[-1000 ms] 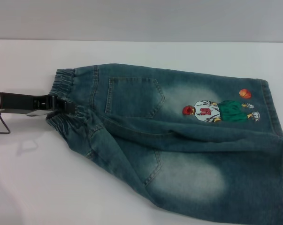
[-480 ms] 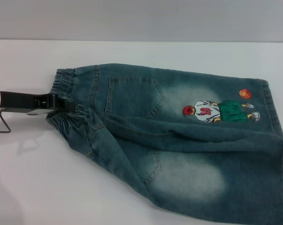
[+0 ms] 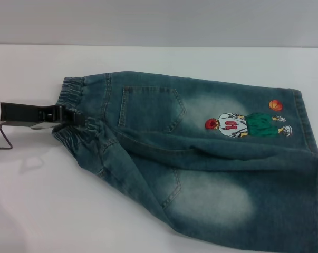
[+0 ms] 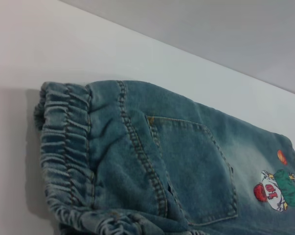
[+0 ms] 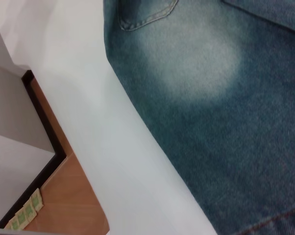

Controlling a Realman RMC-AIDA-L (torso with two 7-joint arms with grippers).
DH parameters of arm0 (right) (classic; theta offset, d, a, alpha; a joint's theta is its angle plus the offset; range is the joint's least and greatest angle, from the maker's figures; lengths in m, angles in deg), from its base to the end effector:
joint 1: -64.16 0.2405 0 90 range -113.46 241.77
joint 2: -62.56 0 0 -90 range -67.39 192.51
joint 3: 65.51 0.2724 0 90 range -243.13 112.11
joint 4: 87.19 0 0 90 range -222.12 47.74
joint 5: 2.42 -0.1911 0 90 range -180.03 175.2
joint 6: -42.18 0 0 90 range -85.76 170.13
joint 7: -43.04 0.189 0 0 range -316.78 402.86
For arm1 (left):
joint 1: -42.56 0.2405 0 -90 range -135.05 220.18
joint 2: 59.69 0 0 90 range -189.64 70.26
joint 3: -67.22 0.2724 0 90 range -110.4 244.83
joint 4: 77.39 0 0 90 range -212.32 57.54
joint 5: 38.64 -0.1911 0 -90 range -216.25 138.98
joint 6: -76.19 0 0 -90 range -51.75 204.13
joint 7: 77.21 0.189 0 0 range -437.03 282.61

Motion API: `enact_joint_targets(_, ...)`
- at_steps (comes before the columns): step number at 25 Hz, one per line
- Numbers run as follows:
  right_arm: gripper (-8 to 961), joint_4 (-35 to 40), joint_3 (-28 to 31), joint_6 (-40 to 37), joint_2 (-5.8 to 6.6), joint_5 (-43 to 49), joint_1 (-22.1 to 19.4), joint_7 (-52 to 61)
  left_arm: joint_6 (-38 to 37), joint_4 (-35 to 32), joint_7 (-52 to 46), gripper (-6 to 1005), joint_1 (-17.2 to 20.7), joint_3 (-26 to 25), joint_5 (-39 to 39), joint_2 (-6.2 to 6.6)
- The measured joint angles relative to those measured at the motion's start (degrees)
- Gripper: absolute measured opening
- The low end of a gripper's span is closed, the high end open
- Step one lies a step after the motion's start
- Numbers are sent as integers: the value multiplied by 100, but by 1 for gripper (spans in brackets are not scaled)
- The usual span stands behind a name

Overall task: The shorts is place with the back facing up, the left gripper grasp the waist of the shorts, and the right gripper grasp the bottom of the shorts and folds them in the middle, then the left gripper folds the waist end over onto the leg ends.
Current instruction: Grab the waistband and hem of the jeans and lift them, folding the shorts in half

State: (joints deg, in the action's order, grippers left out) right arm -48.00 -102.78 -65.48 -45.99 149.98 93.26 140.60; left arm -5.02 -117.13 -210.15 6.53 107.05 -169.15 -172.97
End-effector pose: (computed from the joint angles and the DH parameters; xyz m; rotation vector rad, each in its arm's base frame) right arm 0.3516 0.2445 0.0113 2.7683 -1.2208 0.1807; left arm -0.2862 0.3805 -0.0148 -2.2957 -1.6831 -0.3760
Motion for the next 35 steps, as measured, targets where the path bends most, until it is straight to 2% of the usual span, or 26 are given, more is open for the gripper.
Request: enact_joint_targets(35,520,44,-17,-176,43,251,34,1,51,19,49,84,40,-2,0,-30)
